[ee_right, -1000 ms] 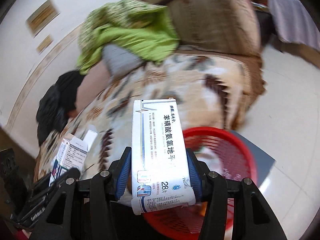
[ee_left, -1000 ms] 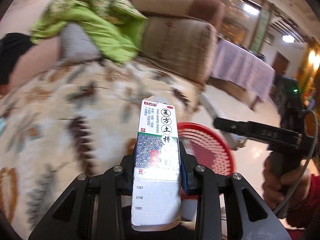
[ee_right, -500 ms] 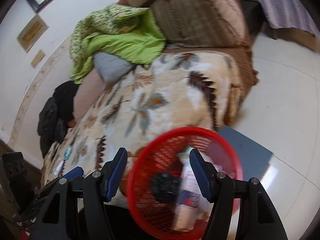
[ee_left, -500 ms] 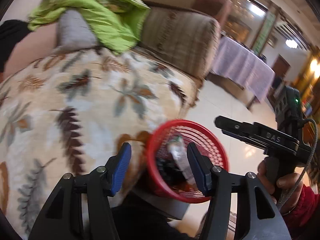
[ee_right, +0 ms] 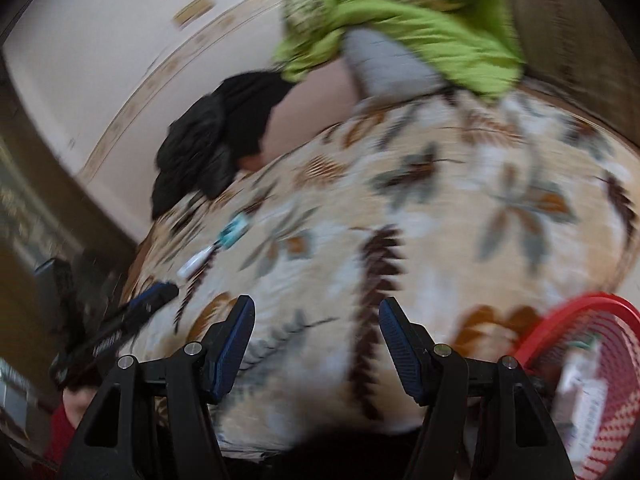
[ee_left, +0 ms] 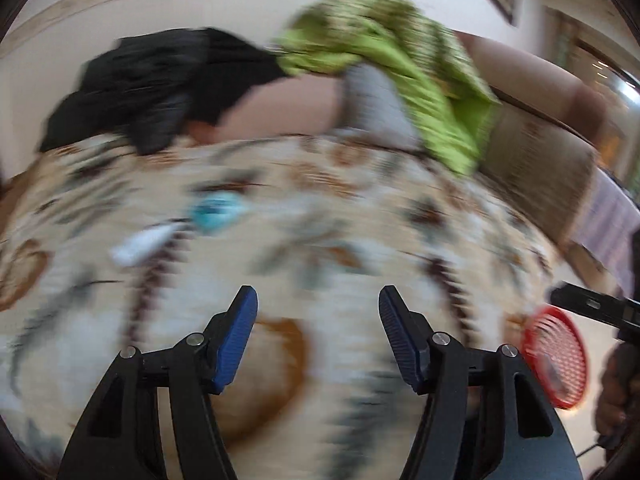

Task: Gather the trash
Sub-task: 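Move both open tools back over the bottle and wipes pack, then close the left tool on the white bottle while the right tool grasps the teal wipes pack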

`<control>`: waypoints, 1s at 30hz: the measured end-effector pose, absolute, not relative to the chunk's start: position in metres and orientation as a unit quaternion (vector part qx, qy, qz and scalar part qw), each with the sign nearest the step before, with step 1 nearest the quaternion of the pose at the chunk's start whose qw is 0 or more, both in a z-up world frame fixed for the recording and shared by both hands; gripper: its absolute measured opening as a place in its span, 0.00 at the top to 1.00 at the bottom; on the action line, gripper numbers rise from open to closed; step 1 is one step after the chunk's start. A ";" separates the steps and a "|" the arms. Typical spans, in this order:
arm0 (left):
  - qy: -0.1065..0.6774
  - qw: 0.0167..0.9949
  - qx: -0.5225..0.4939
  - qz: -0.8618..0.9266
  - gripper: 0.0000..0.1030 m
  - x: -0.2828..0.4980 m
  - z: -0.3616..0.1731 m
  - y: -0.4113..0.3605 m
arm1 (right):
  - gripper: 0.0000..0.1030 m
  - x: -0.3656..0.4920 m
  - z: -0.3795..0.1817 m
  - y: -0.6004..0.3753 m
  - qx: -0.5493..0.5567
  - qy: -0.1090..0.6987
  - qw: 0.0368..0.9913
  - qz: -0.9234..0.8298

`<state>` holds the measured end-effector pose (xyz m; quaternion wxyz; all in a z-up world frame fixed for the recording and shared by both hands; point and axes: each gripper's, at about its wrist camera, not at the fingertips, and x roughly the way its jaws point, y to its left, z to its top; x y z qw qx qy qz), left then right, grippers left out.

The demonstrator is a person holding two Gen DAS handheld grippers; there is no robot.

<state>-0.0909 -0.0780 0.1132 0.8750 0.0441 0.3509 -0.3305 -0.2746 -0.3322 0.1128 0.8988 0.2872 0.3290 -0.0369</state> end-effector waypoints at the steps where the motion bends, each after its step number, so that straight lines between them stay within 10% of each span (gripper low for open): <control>1: 0.355 0.882 0.043 -0.308 0.40 -0.075 0.110 -0.062 | 0.33 -0.263 0.113 -0.324 0.279 0.335 0.900 -0.027; 13: 0.421 0.873 0.043 -0.241 0.44 0.088 0.051 -0.005 | 0.33 -0.163 0.105 -0.280 0.242 0.378 0.893 0.036; 18: 0.439 0.855 0.101 -0.257 0.63 0.107 0.026 -0.031 | 0.33 -0.131 0.096 -0.274 0.231 0.395 0.888 0.040; 30: 0.441 0.866 0.068 -0.224 0.72 0.097 0.020 -0.030 | 0.33 -0.001 0.064 -0.261 0.308 0.430 0.847 0.057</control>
